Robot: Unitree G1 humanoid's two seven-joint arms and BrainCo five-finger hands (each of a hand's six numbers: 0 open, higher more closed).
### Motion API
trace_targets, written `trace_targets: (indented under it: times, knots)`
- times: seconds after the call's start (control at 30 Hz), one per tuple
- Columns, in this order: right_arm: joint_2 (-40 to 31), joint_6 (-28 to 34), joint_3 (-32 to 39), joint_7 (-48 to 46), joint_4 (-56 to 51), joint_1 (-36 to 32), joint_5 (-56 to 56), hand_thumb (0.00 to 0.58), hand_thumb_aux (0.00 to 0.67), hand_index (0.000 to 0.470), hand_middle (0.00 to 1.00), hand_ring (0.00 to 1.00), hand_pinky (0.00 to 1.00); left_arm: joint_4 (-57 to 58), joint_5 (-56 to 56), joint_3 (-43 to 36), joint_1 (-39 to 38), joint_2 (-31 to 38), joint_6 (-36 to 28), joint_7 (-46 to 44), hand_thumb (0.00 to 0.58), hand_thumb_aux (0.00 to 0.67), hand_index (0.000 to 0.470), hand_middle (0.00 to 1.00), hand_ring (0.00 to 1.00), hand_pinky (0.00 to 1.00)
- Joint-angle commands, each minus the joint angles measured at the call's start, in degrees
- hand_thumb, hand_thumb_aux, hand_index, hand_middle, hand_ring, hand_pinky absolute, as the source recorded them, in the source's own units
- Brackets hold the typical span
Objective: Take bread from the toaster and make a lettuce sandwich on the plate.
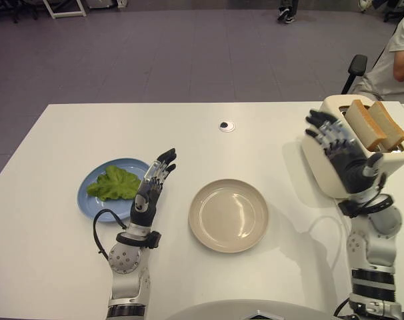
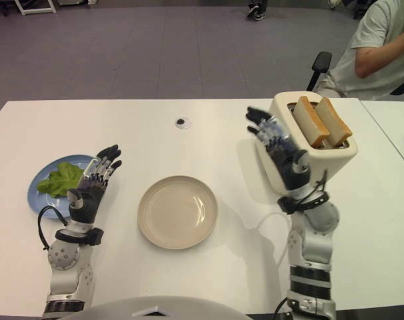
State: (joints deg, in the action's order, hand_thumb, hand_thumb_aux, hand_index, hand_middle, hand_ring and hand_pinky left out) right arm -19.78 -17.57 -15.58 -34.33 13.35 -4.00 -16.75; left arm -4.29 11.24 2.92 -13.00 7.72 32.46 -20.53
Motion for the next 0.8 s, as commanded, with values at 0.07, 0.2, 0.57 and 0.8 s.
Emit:
trace_targets:
  times: [0.07, 0.2, 0.57, 0.8]
  knots:
    - [-12.9, 5.2, -11.4, 7.2, -0.6, -5.5, 7.0, 0.0, 0.0, 0.0, 0.0, 0.0, 0.0, 0.8, -1.8, -1.2, 0.3, -0.4, -0.3, 0.7, 0.0, 0.0, 0.0, 0.0, 0.0, 0.0]
    - [-19.7, 4.7, -13.1, 12.4, -12.2, -6.5, 16.1, 0.0, 0.0, 0.0, 0.0, 0.0, 0.0, 0.8, -2.4, -1.9, 0.6, -0.6, -0.3, 1.0, 0.0, 0.0, 0.0, 0.0, 0.0, 0.0]
    - [-26.3, -4.7, -6.7, 21.8, -40.4, -9.5, 26.2, 0.0, 0.0, 0.0, 0.0, 0.0, 0.0, 0.4, -2.5, -2.8, 0.1, -0.3, -0.2, 1.5, 0.0, 0.0, 0.0, 0.0, 0.0, 0.0]
    - [-26.8, -7.1, -3.0, 23.5, -46.8, -11.0, 27.2, 0.0, 0.0, 0.0, 0.0, 0.0, 0.0, -0.2, -2.5, -2.6, -0.8, -0.2, 0.0, 1.8, 0.0, 0.0, 0.0, 0.0, 0.0, 0.0]
